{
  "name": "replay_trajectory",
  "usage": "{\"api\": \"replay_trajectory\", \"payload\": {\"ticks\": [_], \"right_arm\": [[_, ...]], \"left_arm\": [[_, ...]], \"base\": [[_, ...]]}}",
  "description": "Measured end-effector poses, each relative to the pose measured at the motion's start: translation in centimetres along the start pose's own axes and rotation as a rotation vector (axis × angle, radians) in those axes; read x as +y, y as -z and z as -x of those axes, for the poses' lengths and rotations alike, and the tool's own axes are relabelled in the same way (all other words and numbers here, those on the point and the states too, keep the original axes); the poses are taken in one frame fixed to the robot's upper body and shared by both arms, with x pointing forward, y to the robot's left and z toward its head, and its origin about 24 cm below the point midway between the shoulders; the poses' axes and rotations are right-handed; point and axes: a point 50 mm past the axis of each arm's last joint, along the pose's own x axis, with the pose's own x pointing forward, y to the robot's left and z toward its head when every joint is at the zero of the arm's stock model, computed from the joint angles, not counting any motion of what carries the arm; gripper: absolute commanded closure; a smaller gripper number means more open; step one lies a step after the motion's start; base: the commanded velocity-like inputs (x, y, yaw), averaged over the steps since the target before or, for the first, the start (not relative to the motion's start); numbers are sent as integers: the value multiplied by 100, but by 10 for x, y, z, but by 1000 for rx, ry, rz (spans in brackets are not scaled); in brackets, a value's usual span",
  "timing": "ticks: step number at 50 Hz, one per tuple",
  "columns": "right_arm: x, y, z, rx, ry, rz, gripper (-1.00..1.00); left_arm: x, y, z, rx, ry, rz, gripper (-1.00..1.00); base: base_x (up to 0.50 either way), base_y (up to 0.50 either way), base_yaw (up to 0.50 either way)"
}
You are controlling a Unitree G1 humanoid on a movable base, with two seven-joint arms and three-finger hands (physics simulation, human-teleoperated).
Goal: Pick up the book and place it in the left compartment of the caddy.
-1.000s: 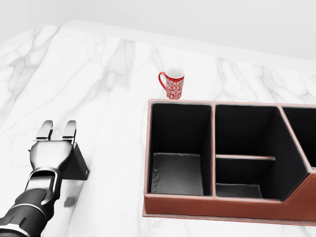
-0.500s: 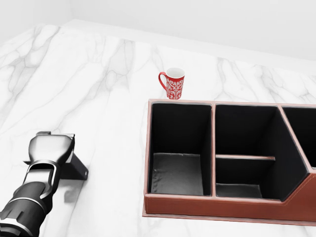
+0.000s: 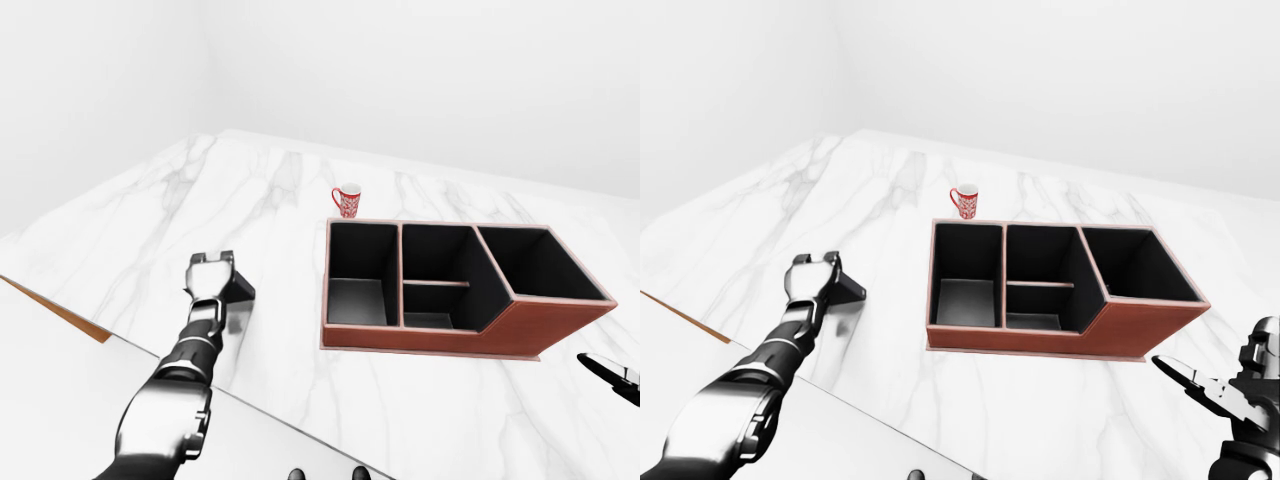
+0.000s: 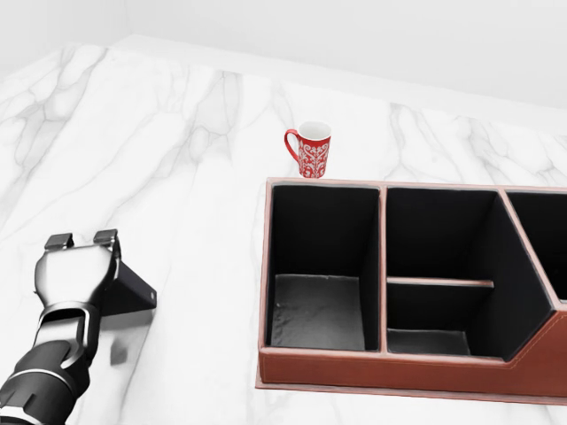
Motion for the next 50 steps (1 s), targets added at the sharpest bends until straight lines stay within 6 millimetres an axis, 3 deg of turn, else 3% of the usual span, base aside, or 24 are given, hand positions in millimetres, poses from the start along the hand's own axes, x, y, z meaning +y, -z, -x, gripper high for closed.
{"api": "replay_trajectory", "payload": {"ticks": [8,17,35,50], "right_arm": [[0,0,0,0,-2,2,-100],[0,-1,0,-3,0,3,-100],[-1,0,0,3,0,4,-100],[-1,1,0,7,-1,6,-100]], "left_arm": [[11,5,2,24,-116,98,100],[42,-3,19,-45,-355,129,100],[100,-21,79,-129,-613,47,100],[131,-39,132,-142,-734,-13,100]], "base": [[0,0,0],[0,0,0],[0,0,0],[0,0,0]]}}
